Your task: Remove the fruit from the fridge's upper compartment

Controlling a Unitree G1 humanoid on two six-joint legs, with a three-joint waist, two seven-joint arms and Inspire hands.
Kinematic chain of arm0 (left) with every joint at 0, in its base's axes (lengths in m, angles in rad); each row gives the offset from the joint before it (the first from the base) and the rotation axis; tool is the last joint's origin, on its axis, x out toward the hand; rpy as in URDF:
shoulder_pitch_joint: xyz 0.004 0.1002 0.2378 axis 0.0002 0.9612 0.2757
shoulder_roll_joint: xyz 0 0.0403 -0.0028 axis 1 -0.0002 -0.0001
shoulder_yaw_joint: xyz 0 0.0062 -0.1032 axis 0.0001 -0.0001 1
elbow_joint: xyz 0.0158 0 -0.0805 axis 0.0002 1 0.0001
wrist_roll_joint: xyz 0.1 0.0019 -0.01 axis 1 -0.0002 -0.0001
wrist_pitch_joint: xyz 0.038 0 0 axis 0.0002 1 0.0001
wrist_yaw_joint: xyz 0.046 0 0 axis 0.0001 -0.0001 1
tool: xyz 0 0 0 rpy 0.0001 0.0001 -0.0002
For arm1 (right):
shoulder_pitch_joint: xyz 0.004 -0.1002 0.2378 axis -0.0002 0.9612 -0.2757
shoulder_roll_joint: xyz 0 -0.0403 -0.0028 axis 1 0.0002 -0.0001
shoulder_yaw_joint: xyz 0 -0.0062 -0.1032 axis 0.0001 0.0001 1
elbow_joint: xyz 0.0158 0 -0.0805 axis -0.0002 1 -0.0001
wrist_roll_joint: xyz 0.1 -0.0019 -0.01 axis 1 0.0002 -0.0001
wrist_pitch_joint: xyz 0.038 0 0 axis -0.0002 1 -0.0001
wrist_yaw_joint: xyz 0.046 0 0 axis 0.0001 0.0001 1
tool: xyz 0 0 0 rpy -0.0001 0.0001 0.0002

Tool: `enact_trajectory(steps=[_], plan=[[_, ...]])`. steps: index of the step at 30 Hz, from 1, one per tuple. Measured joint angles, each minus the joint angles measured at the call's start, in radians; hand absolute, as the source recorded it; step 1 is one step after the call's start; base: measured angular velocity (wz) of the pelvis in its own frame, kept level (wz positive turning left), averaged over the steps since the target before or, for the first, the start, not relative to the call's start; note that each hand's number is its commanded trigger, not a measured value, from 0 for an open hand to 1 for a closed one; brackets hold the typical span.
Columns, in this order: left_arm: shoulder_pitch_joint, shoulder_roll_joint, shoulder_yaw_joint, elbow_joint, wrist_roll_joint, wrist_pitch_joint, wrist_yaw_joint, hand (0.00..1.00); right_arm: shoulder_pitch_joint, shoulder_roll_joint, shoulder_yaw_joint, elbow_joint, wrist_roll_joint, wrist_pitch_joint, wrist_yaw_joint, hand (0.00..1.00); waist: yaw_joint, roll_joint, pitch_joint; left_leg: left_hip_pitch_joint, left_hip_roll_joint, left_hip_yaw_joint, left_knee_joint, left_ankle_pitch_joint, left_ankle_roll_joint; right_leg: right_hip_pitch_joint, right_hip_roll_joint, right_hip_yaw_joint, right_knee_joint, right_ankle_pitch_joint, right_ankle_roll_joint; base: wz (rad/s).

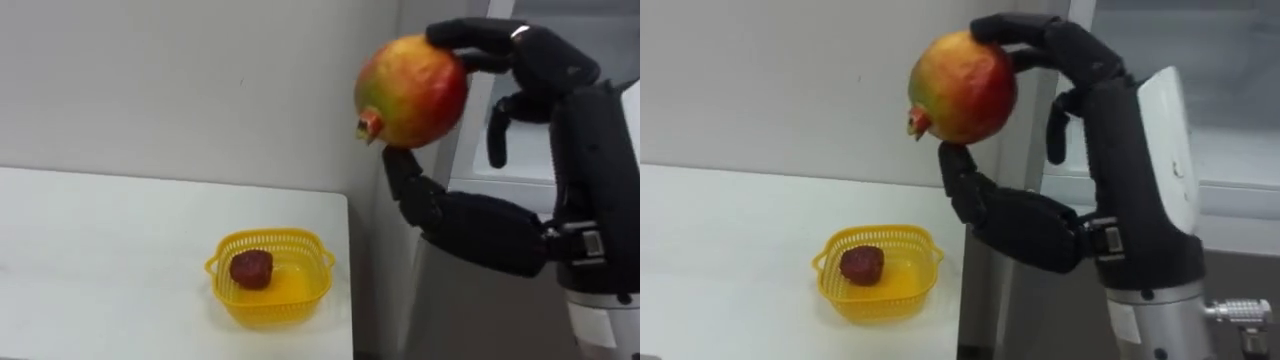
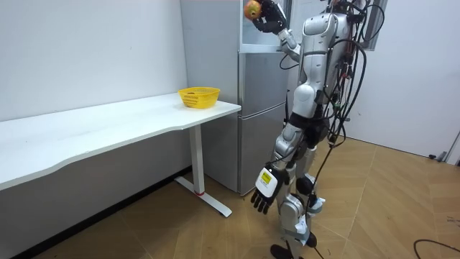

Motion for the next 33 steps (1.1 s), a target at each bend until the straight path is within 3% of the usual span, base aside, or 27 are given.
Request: enact_trajectory(steps=[3,13,20,24,28,29,33], plan=[[0.003,0.000,0.000,0.004,0.001,0.000,-0.012,0.00,-0.003,0.007,0.026,0.011,-0.033,-0.002,0.044,1.00,0.010,-0.012,0.0048,-0.003,0.000,-0.001,-0.002,0.000,0.000,-0.003,-0.001,-0.004,-0.001,0.000,0.000,0.02],[0.010,0.005,-0.012,0.009,0.001,0.000,-0.028,0.00,-0.078,0.021,0.076,0.176,-0.049,-0.011,0.087,1.00,0.037,-0.027,-0.0025,-0.016,-0.001,-0.030,-0.002,0.000,0.000,0.000,-0.002,-0.025,-0.013,0.002,0.002,0.07],[0.000,0.010,-0.019,-0.002,0.010,0.004,-0.036,0.00,-0.090,0.023,0.094,0.311,-0.090,0.006,0.112,1.00,0.052,-0.041,0.0059,-0.039,-0.001,-0.051,0.002,0.000,0.000,-0.009,-0.007,-0.054,-0.014,0.001,0.003,0.09],[-0.019,0.030,-0.034,-0.003,0.008,0.020,-0.050,0.00,-0.182,0.021,0.141,0.498,-0.094,0.034,0.113,1.00,0.075,-0.065,0.0122,-0.041,-0.002,-0.056,0.012,0.000,0.000,-0.009,-0.009,-0.059,-0.012,0.002,0.003,0.04],[-0.034,0.044,-0.066,0.000,0.008,0.026,-0.052,0.00,-0.239,0.021,0.184,0.635,-0.103,0.061,0.111,1.00,0.090,-0.094,0.0125,-0.064,-0.004,-0.074,0.021,0.000,0.000,-0.014,-0.011,-0.075,-0.013,0.002,0.003,0.14],[-0.041,0.046,-0.066,0.000,0.009,0.027,-0.053,0.00,-0.254,0.022,0.197,0.668,-0.113,0.063,0.110,1.00,0.094,-0.105,0.0084,-0.073,-0.006,-0.084,0.023,0.000,0.000,-0.020,-0.012,-0.084,-0.012,0.002,0.003,0.16],[-0.054,0.052,-0.069,0.002,0.008,0.040,-0.055,0.00,-0.329,0.022,0.243,0.799,-0.143,0.070,0.110,1.00,0.115,-0.118,0.0130,-0.086,-0.015,-0.106,0.034,0.000,0.000,-0.023,-0.013,-0.100,-0.014,0.002,0.003,0.18]])
